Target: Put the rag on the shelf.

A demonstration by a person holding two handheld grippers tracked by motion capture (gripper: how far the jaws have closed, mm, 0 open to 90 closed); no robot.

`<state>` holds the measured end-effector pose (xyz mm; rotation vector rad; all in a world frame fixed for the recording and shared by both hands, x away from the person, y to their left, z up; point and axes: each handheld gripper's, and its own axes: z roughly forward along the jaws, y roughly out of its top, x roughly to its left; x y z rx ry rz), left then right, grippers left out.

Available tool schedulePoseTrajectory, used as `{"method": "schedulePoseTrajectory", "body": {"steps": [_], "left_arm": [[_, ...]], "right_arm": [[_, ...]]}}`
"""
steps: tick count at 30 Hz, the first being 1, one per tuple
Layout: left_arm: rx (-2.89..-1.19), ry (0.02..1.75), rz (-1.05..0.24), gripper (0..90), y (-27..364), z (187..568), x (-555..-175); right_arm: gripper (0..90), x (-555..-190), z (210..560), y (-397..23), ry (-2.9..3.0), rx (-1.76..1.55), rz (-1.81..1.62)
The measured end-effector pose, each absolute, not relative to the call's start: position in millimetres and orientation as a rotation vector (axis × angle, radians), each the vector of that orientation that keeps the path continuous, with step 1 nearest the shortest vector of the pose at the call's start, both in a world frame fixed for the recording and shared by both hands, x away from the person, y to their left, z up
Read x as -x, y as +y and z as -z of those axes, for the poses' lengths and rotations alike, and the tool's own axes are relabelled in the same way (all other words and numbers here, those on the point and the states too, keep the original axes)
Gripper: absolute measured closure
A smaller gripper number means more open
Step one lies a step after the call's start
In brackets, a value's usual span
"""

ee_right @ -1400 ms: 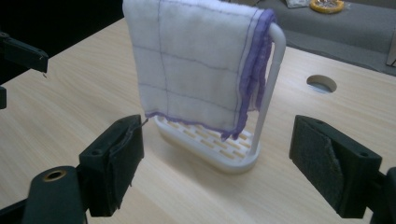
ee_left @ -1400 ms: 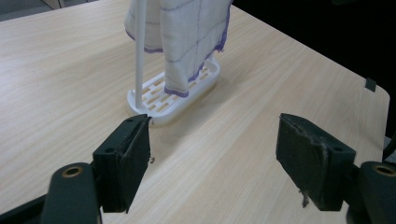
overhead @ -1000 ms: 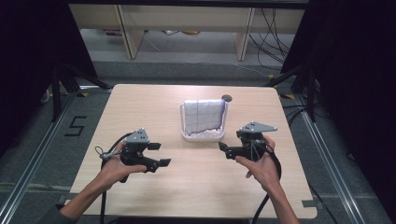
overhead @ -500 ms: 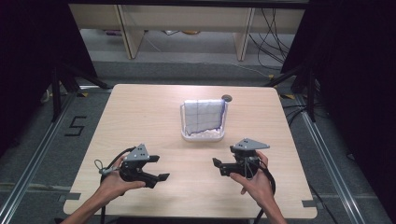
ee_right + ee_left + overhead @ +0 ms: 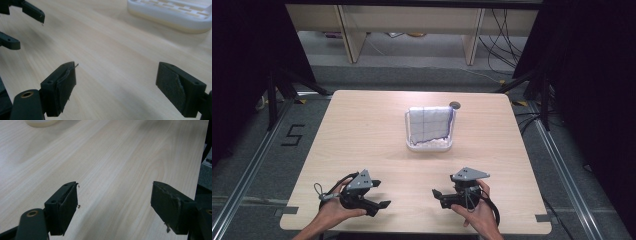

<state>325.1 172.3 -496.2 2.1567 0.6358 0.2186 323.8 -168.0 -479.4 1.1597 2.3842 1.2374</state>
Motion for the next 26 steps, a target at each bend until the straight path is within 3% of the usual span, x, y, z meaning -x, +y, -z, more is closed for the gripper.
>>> {"method": "schedulePoseTrajectory", "body": {"steps": [26], "left_arm": [[-2.124, 0.686, -0.208, 19.7, 180.9, 502.7, -330.8]], "right_arm": [[16.9, -319.9, 488.8, -159.7, 2.412, -1.132, -1.182]]}}
